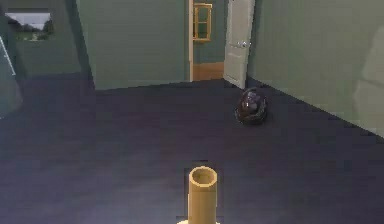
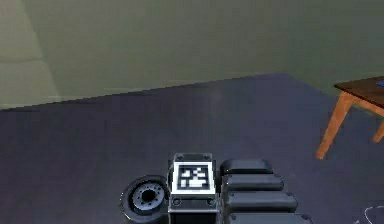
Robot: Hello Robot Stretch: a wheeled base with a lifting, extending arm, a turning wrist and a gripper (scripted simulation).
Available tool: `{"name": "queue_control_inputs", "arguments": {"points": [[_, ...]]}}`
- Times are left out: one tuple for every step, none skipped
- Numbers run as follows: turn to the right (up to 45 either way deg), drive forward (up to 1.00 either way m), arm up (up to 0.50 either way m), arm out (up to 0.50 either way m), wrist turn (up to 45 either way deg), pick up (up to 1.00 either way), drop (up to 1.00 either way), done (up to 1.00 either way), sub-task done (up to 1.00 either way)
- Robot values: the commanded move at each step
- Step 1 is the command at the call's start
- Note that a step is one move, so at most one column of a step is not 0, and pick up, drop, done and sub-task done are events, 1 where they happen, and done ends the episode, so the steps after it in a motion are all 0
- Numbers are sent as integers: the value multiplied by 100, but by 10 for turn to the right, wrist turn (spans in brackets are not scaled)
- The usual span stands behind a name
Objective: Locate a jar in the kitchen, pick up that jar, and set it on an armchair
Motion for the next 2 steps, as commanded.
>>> {"name": "queue_control_inputs", "arguments": {"points": [[0, 100, 0, 0, 0, 0, 0, 0, 0], [30, 0, 0, 0, 0, 0, 0, 0, 0]]}}
